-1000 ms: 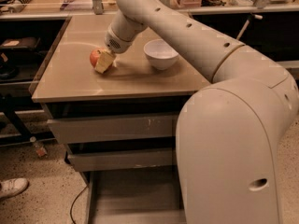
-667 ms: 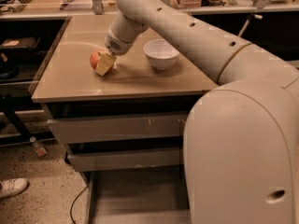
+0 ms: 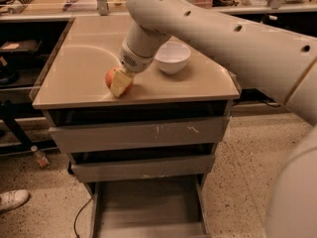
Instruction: Place apple into bottom drawer
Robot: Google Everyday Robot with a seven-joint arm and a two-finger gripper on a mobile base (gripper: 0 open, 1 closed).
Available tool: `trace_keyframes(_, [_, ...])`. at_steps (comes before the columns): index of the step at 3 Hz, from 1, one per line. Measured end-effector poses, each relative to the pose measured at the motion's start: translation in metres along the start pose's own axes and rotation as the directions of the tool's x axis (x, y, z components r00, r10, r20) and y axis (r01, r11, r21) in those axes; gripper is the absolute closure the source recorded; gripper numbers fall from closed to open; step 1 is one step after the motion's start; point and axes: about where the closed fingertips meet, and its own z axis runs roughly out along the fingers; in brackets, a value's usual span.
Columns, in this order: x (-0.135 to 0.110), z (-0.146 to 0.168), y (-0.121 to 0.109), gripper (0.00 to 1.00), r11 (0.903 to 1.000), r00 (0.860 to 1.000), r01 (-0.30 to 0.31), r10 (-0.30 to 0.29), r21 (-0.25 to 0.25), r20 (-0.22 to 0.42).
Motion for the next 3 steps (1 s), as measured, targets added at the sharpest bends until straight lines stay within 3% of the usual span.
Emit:
trace_keyframes(1, [0.054, -0.024, 0.049, 1.0, 0.9917, 0.987, -0.129, 0.128, 0.005, -0.098])
trace_keyframes(2, [0.053, -0.024, 0.048, 1.0, 0.9919, 0.987, -0.127, 0.127, 0.005, -0.097])
trace_keyframes(3, [0.067, -0.026, 0.06, 1.0, 0.9846, 0.98, -0.175, 0.175, 0.011, -0.096])
